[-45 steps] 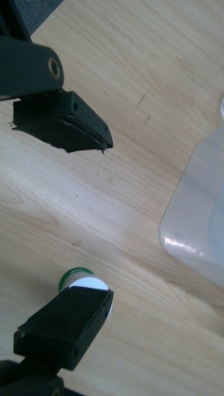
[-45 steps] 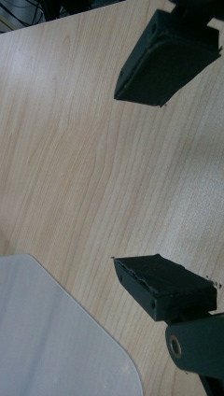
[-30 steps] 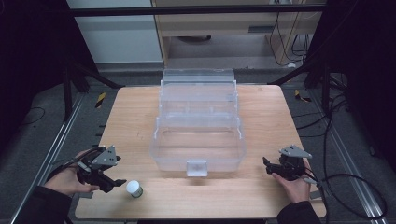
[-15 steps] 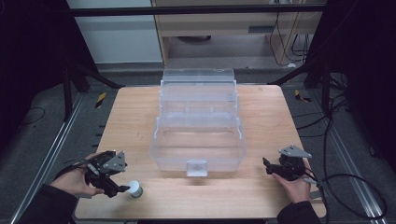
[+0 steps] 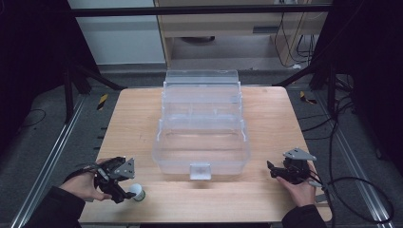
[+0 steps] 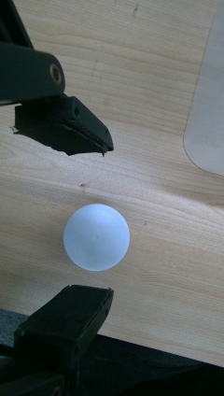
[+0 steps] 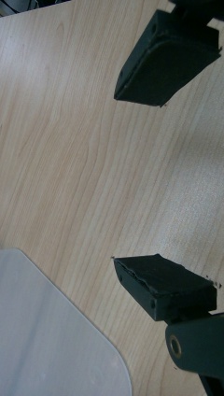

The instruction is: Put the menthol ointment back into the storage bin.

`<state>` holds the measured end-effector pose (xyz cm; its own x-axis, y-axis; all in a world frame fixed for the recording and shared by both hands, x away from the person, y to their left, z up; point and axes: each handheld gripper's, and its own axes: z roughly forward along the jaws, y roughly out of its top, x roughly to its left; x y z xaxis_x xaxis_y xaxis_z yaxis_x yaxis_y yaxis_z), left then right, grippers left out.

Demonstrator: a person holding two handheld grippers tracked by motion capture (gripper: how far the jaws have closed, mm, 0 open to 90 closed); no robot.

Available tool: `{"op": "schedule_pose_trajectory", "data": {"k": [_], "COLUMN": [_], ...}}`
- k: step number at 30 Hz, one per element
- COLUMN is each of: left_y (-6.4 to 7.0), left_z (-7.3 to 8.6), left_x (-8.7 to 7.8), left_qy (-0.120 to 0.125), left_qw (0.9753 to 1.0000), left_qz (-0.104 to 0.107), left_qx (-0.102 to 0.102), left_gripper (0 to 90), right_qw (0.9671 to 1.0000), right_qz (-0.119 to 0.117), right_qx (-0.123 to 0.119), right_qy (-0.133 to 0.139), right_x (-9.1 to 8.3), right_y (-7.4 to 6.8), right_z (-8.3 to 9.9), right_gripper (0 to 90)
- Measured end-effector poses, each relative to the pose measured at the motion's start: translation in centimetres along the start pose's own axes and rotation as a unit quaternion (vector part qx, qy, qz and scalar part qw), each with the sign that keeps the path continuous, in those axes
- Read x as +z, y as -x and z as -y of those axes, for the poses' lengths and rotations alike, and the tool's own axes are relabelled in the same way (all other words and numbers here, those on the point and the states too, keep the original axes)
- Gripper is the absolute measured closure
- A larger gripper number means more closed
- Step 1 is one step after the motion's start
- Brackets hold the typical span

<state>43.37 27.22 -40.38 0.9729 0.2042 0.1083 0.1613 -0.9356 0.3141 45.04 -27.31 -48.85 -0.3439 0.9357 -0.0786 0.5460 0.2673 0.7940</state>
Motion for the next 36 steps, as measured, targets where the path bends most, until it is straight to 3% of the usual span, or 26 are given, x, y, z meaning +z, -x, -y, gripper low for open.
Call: {"op": "schedule_pose_trajectory", "data": {"k": [7,21,36], "left_y": [0.2,0.4,0.2], "left_z": [-0.2,-0.3,-0.6], "left_x": [1.1,2.8,3.1], "left_qy": [-0.009,-0.028,-0.049], "left_qw": [0.9999,0.9992,0.9978], "left_qz": [0.008,0.026,0.039], "left_qx": [0.008,0.013,0.023], "left_gripper": [24.3,36.2,49.7], "right_qw": [1.0000,0.9999,0.9998], "right_qz": [-0.001,-0.005,-0.009], "right_qx": [-0.005,-0.005,-0.007], "right_qy": [-0.005,-0.010,-0.017], "right_x": [0.1,0.2,0.3], "right_y": [-0.1,-0.1,-0.2], "right_z": [0.0,0.1,0.1], "right_gripper": [16.8,17.3,17.3]}}
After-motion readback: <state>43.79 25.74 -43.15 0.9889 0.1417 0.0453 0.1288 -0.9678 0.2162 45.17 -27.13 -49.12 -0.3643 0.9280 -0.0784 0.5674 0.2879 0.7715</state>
